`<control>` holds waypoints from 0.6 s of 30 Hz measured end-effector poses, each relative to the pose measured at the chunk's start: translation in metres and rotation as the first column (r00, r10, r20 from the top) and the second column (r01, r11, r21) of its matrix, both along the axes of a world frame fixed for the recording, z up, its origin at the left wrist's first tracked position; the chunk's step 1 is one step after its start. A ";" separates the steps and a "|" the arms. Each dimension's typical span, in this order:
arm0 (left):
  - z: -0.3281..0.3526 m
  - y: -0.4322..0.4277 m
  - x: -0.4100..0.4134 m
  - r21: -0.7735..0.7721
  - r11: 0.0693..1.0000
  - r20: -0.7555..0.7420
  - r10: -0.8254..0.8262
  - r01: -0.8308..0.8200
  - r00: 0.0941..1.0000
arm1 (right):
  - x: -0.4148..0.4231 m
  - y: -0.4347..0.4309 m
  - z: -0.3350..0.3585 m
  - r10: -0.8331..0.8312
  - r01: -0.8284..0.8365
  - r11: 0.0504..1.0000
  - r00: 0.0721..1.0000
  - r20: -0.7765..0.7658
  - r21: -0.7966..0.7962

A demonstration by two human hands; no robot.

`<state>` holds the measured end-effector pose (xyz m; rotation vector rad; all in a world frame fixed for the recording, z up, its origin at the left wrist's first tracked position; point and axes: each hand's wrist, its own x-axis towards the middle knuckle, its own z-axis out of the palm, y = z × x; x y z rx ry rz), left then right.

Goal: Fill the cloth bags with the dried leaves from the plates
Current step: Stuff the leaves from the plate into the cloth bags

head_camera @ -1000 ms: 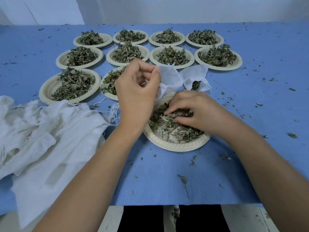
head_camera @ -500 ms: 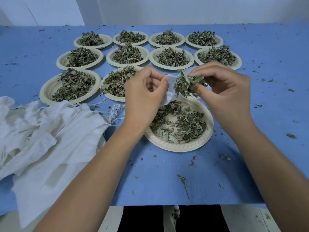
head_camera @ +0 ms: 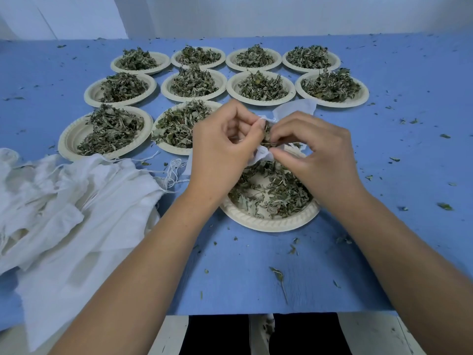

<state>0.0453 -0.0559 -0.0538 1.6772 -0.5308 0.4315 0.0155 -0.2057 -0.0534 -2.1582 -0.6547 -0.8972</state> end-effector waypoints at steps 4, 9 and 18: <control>0.001 0.000 0.001 -0.012 0.999 -0.005 0.052 -0.052 0.999 | 0.002 -0.003 0.003 0.018 -0.028 0.988 0.998 -0.064 -0.151; 0.001 0.001 0.002 -0.044 0.997 0.015 0.065 -0.064 0.998 | -0.005 -0.008 0.012 -0.052 0.048 0.993 0.998 -0.035 -0.108; 0.002 0.002 0.001 -0.066 0.994 0.061 0.097 -0.093 0.993 | -0.002 -0.002 0.003 -0.086 0.059 0.960 0.992 -0.089 -0.272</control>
